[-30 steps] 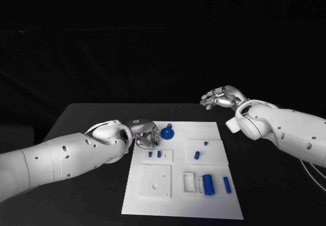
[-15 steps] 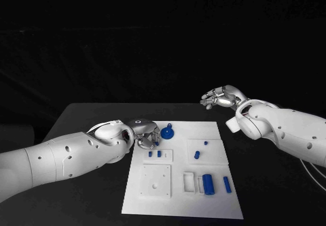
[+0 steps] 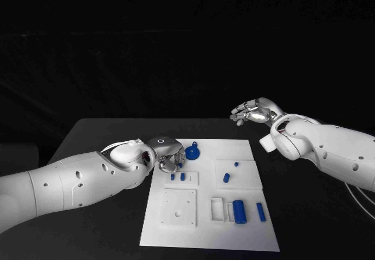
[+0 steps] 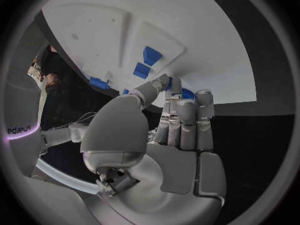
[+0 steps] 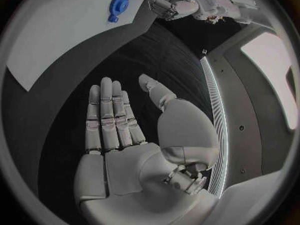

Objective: Assemble the parts on the task board

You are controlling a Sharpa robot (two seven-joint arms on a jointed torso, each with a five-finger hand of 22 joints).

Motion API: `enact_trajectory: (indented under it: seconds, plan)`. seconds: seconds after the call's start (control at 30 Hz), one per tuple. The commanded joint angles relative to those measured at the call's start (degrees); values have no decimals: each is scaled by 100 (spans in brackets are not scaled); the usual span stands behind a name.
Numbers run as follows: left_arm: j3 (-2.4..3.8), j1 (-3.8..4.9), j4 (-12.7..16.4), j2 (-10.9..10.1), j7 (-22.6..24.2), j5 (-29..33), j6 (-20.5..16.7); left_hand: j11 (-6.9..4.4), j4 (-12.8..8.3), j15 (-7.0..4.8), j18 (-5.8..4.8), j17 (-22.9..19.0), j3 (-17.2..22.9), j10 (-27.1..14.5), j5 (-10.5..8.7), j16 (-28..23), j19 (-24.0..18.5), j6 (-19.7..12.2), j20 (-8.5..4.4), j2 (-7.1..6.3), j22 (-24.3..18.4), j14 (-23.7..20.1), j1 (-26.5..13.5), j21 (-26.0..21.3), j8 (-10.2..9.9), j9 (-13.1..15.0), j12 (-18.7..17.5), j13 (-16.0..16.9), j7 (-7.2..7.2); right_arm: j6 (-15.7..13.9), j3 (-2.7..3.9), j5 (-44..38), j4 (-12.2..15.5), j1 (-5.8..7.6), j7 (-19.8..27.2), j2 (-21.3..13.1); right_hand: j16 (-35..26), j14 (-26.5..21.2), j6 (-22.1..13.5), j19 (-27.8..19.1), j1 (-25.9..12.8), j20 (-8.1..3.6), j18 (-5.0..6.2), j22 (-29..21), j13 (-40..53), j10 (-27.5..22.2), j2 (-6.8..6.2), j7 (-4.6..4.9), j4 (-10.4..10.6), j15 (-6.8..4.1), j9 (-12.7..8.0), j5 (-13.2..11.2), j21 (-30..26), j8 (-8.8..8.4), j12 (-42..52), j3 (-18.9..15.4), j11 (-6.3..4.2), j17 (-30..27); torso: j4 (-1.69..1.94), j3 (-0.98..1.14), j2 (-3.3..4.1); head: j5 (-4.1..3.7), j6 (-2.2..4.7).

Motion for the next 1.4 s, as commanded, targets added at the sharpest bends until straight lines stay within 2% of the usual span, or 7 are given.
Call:
enact_trajectory:
  seconds: [0.03, 0.27, 0.57, 0.67, 0.77, 0.93, 1.4]
  plan:
    - [-45, -62, 59, 12, 67, -216, 117, 0, -5, -44, 229, -6, 39, 41, 29, -7, 11, 74, -206, 0, 47, 7, 11, 25, 39, 10, -18, 1, 15, 54, 3, -8, 11, 2, 62, -2, -24, 37, 26, 26, -4, 5, 37, 9, -9, 36, 44, 3, 2, -4, -7, 5, -31, 40, -35, 1, -6, 6, 2, 0, 1, -5, 3]
    - [-44, -63, 56, -19, 126, -104, -57, 4, 9, -41, 226, -12, 35, 22, 10, -18, 18, 36, -212, -44, 48, 3, -4, 27, 19, -8, -43, 6, 28, 36, 3, -8, 14, 2, 62, -9, -26, 37, 23, 25, -5, 6, 37, 10, -10, 35, 40, 3, 1, -3, -9, 4, -33, 39, -38, -1, -6, 8, 3, -1, -1, -10, 9]
    - [-44, -63, 65, -51, 113, 11, -108, 41, 11, -4, 200, -55, 51, -46, -62, -120, -49, -313, -192, -315, 48, -95, 25, -16, -167, -127, -126, 22, 161, 17, 3, -8, 15, 2, 61, -14, -46, 18, 7, 10, -7, 9, 37, 12, -17, 17, 24, 9, 0, 6, -19, 3, -50, 34, -58, -5, 4, 11, 5, -2, 0, -9, 17]
    - [-43, -64, 69, -61, 123, 39, -175, 52, 19, 7, 199, -61, 50, -56, -82, -135, -54, -472, -183, -372, 50, -107, 39, -21, -247, -175, -146, 30, 214, 20, 3, -8, 14, 2, 59, -14, -49, 15, 4, 8, -7, 10, 37, 12, -18, 15, 22, 11, 0, 7, -20, 3, -53, 33, -61, -6, 5, 12, 2, -2, 1, -10, 17]
    - [-43, -65, 74, -72, 114, 62, -251, 54, 32, 8, 201, -64, 47, -51, -89, -140, -51, -600, -178, -415, 52, -105, 53, -22, -304, -215, -158, 42, 199, 19, 3, -8, 14, 2, 57, -20, -52, 13, 2, 6, -7, 11, 37, 12, -19, 14, 20, 12, 0, 8, -22, 3, -55, 33, -63, -6, 6, 13, 0, -2, 1, -8, 18]
    - [-42, -65, 84, -91, 99, 69, -286, 50, 46, 5, 207, -65, 44, -41, -97, -142, -41, -766, -179, -458, 51, -96, 84, -25, -375, -260, -172, 58, 157, 21, 3, -8, 14, 2, 57, -22, -55, 11, -1, 3, -5, 12, 37, 12, -20, 12, 15, 12, -1, 10, -24, 2, -59, 32, -67, -8, 8, 14, 1, -3, 2, -12, 21]
    - [-21, -69, 92, -166, 11, 76, -356, 46, 51, 1, 213, -67, 44, -31, -116, -148, -28, -843, -183, -501, 51, -90, 126, -27, -394, -279, -183, 75, 156, 58, 2, -40, 19, 2, 40, -50, -64, 10, 8, 0, 12, 13, 37, 16, -25, -1, 13, 9, -2, 15, -26, -11, -68, 41, -84, -5, 18, 21, -4, -2, 0, -21, 54]
